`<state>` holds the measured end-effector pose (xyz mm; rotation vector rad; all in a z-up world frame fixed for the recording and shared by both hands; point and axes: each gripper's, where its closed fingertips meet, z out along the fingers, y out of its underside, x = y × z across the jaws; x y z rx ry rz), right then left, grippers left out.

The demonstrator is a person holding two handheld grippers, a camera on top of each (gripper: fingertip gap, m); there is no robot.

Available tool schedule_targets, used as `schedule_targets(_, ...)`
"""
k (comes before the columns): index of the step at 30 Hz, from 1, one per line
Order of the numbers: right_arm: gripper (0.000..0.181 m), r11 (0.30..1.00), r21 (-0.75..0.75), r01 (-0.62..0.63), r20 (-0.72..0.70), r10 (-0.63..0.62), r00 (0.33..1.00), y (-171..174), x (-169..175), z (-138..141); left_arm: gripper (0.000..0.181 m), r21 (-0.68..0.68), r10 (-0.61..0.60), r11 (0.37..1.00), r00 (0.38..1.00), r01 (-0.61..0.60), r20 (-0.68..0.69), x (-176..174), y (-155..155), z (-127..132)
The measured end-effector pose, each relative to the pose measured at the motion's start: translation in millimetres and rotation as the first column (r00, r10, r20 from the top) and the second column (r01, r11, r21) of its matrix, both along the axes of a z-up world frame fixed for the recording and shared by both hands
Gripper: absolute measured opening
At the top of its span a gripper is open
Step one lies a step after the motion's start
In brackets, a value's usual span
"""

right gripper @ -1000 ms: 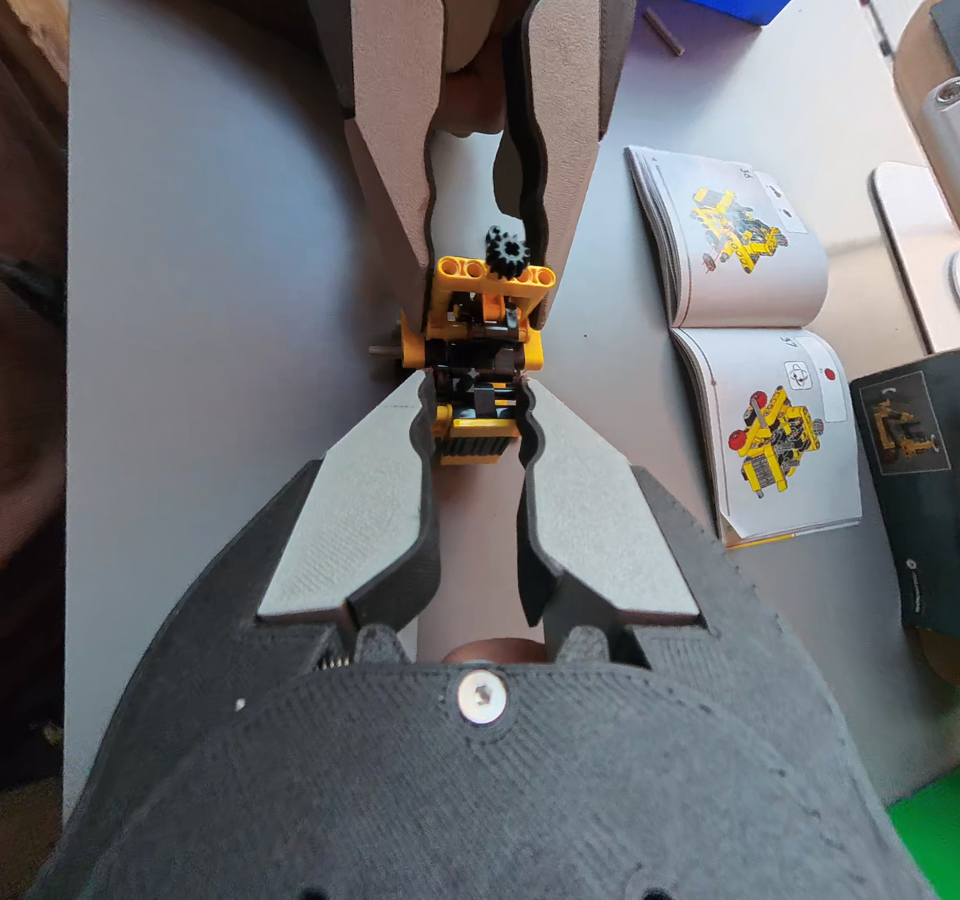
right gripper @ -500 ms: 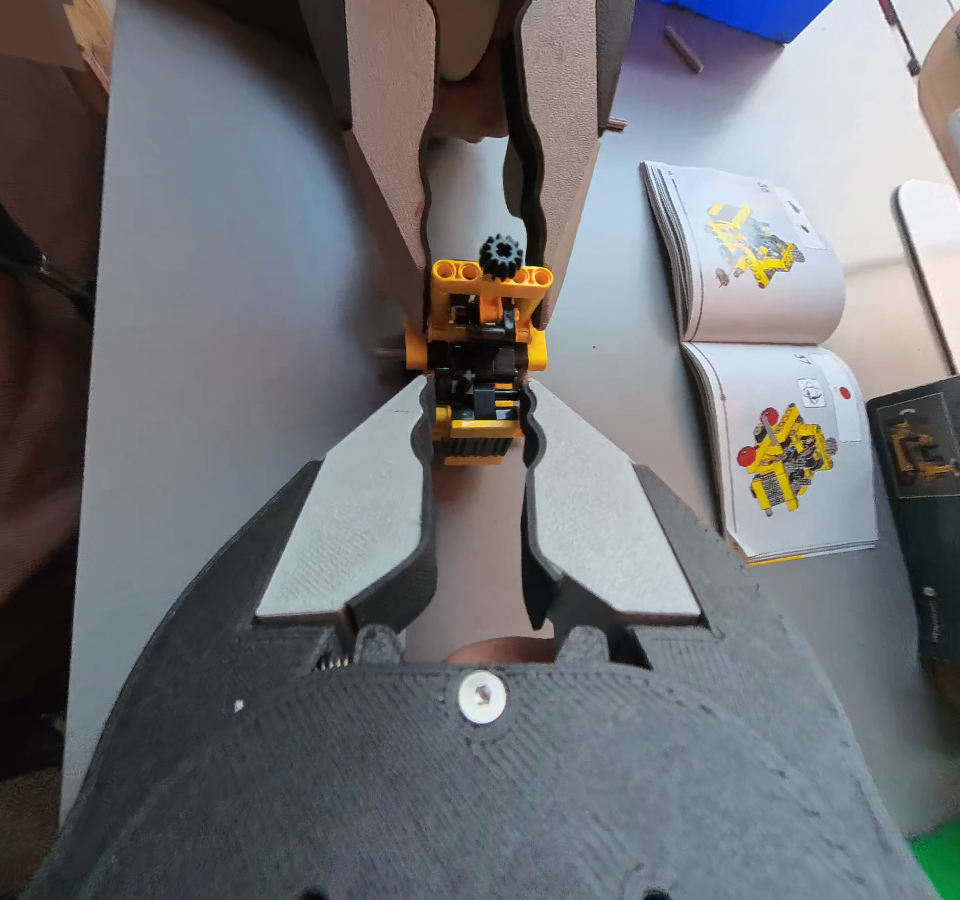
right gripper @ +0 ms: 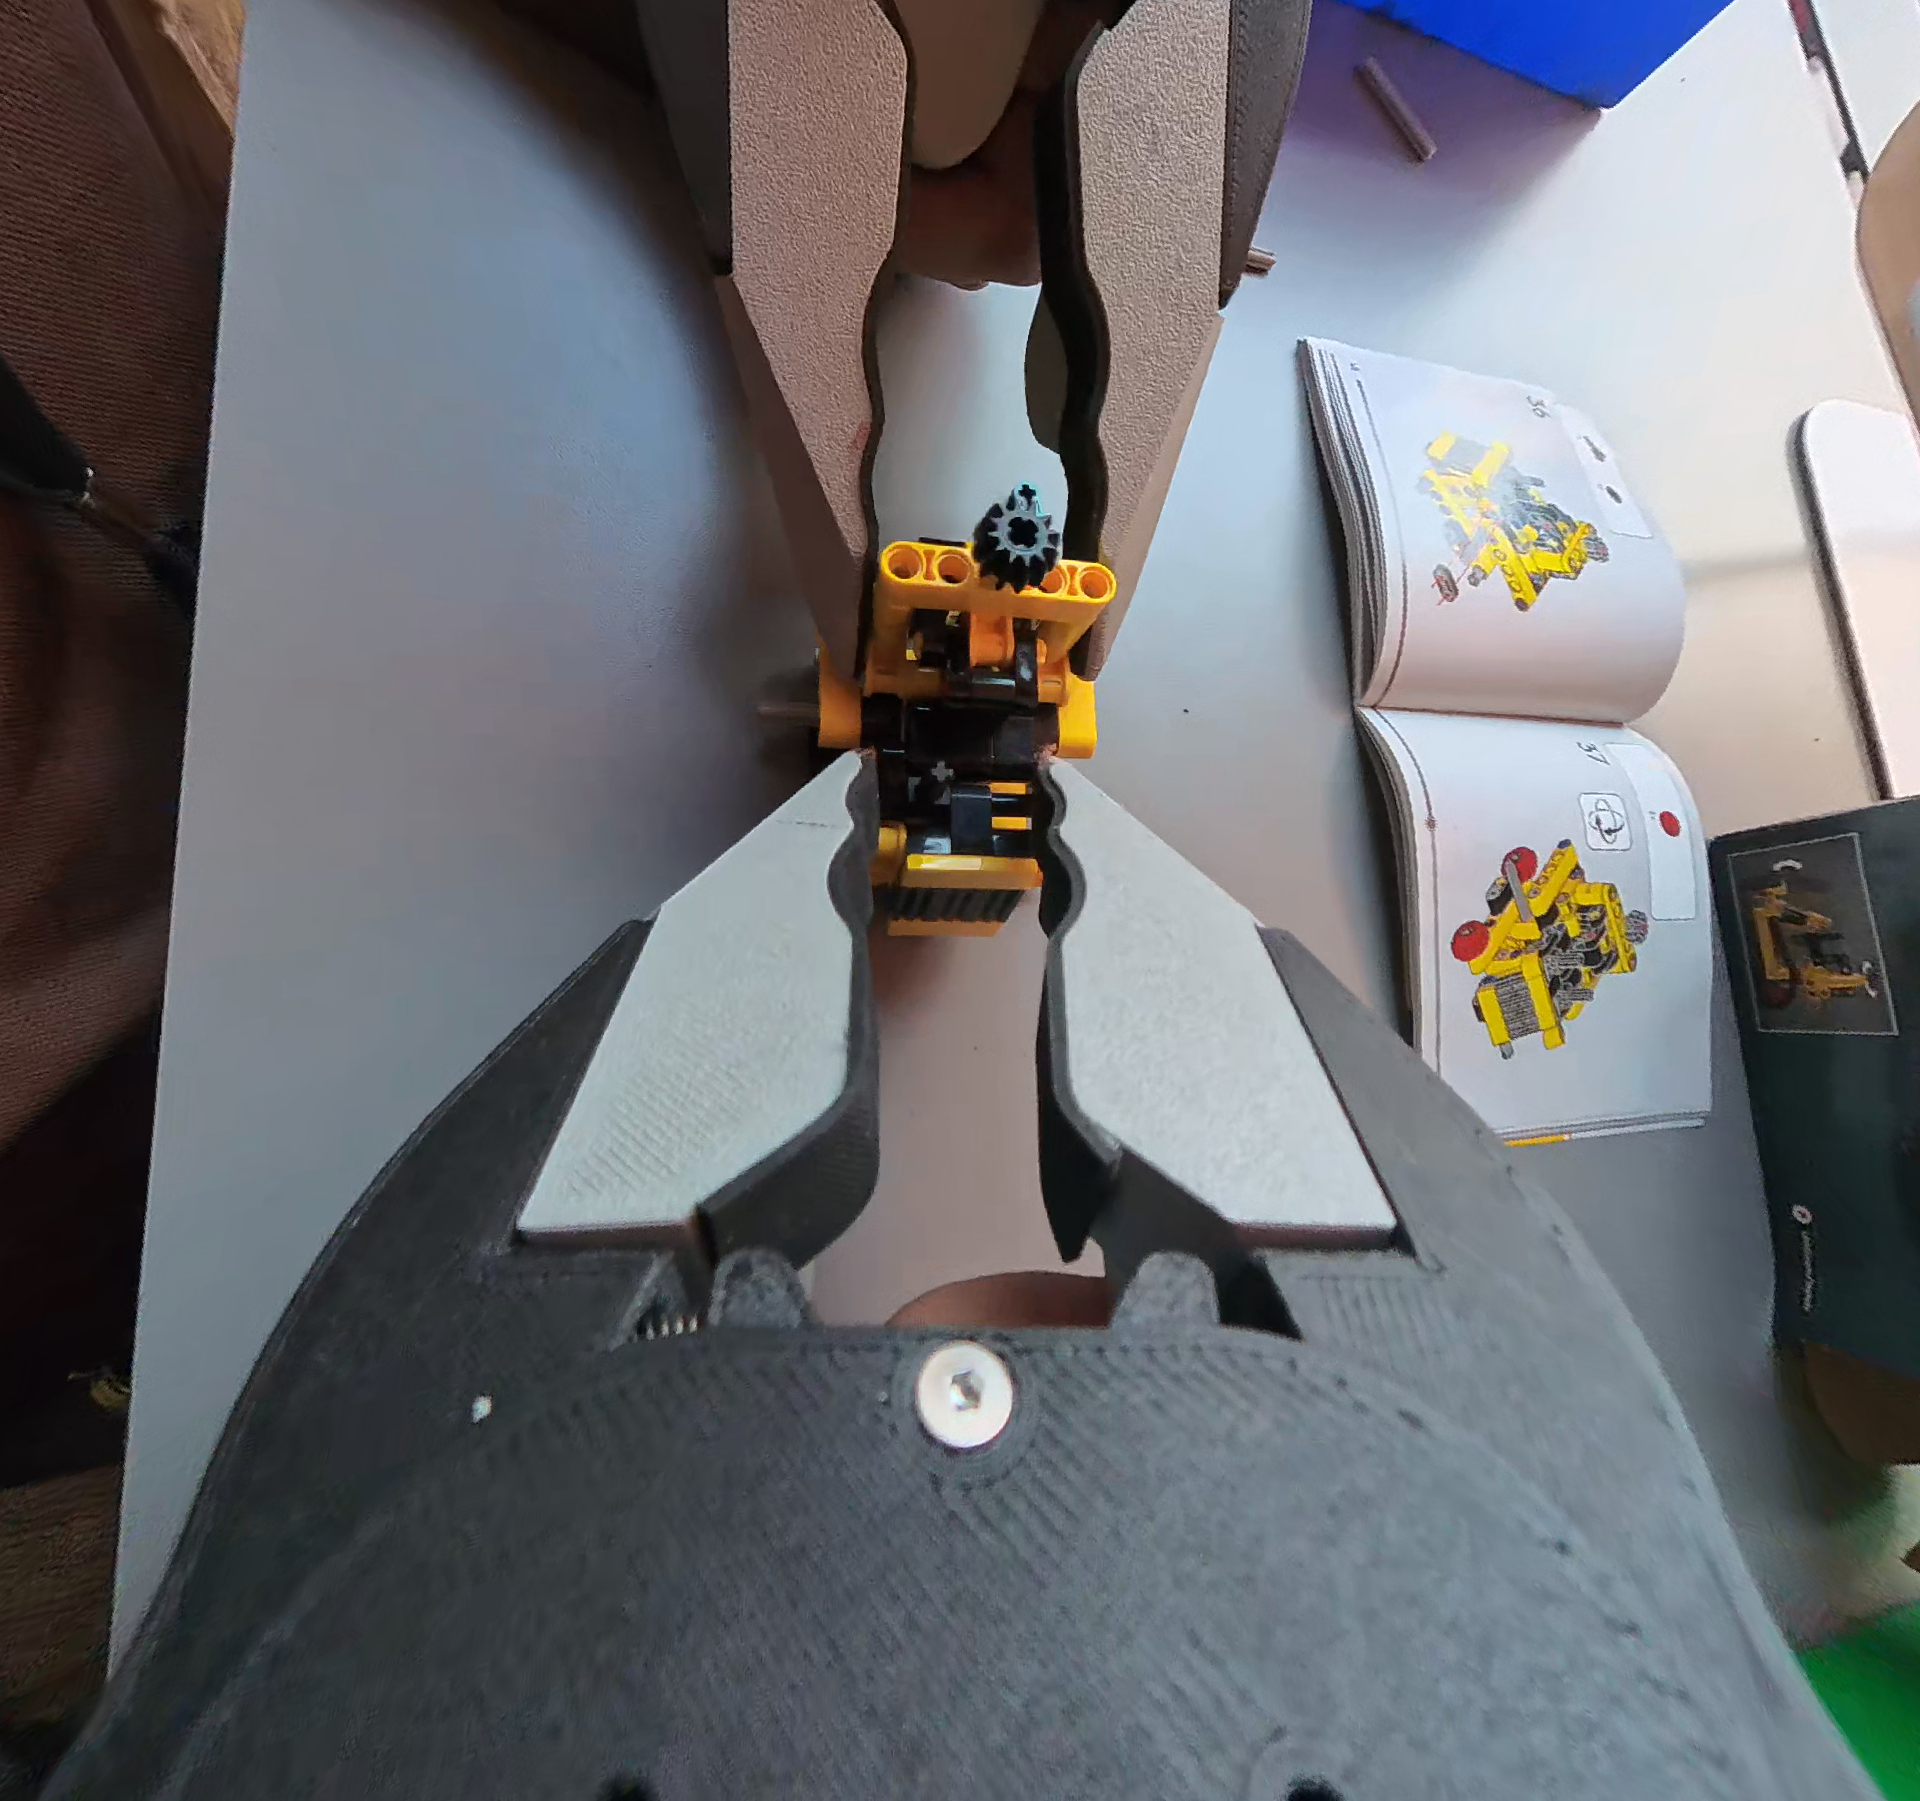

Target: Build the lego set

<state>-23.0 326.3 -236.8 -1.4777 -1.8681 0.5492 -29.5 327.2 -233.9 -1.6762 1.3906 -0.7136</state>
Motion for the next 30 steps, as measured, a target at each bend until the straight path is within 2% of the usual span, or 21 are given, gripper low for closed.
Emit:
schedule_targets(4,0.027,1.000,-0.027,-0.009,0.015,0.009,1.000,0.2,0.1,-0.5,0.039,0.002,0.001,1.000,1.000,-0.001,-0.002,0.0,0.1,-0.1)
schedule_targets(16,0.024,0.996,0.034,-0.085,0.163,0.079,0.983,1.3,1.6,-2.2,0.039,-0.013,0.011,1.000,1.000,-0.011,-0.004,-0.5,0.8,-0.9)
schedule_targets(28,0.023,0.994,0.058,-0.094,0.137,0.085,0.987,5.1,0.9,-2.3,0.039,-0.039,0.044,0.998,0.999,-0.044,0.000,-1.5,4.3,-1.6)
schedule_targets(30,0.023,0.996,0.027,-0.087,0.137,0.083,0.987,4.7,1.3,-2.4,0.039,-0.041,0.043,0.998,0.999,-0.043,0.000,-1.0,3.6,-1.6)
